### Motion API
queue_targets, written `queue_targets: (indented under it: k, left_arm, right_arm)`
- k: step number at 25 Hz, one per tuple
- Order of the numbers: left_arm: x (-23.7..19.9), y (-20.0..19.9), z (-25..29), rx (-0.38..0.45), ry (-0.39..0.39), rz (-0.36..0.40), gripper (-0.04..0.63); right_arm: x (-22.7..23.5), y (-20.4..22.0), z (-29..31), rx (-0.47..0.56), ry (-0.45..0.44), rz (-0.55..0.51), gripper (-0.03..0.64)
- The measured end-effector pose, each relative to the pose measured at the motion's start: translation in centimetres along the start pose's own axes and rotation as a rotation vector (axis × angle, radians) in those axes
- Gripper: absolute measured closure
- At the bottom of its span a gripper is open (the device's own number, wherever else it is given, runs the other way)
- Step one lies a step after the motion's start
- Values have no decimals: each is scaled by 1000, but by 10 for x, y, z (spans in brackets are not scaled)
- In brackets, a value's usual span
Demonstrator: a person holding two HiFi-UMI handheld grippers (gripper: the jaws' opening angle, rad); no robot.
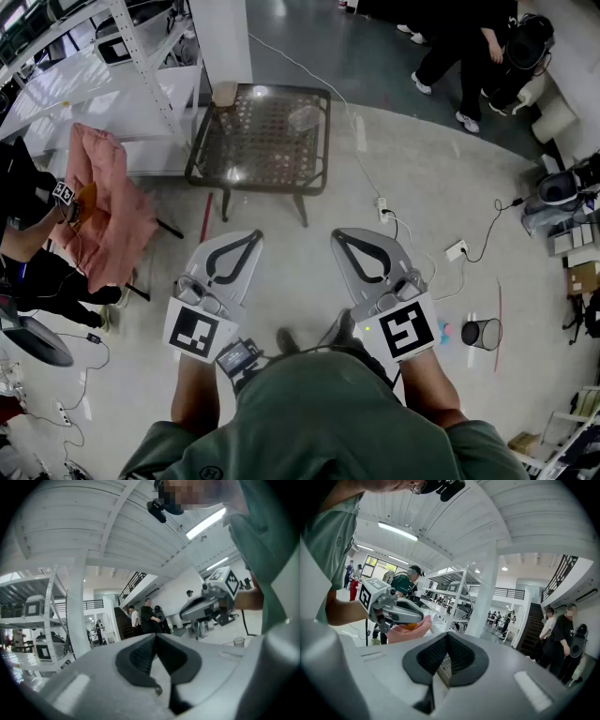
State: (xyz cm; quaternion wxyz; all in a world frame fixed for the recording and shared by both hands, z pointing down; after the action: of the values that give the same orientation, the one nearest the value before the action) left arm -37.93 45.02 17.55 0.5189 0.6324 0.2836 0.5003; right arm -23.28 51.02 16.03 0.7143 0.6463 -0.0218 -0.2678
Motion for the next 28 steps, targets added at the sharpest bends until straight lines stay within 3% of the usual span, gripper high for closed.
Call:
queue_targets:
  k: [19, 28]
  left_arm:
    - [-3, 5, 12, 20, 30, -31, 592]
    - [9, 3, 84, -27, 20, -39, 592]
  right_arm:
    - [3, 1, 1, -2, 42, 19, 611]
    - [75, 35, -5, 35, 27, 104, 611]
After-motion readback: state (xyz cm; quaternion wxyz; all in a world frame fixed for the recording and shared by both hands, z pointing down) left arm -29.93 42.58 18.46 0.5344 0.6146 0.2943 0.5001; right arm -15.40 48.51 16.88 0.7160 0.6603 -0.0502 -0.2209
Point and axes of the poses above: the fingertips, and each gripper's own axes: z forward along the fingers, x to its right, y out of its underside, the point moved 5 cm from there along -z, backward along the fingers, and after that the axes turned 1 degree about x, right-handed, at the moved point
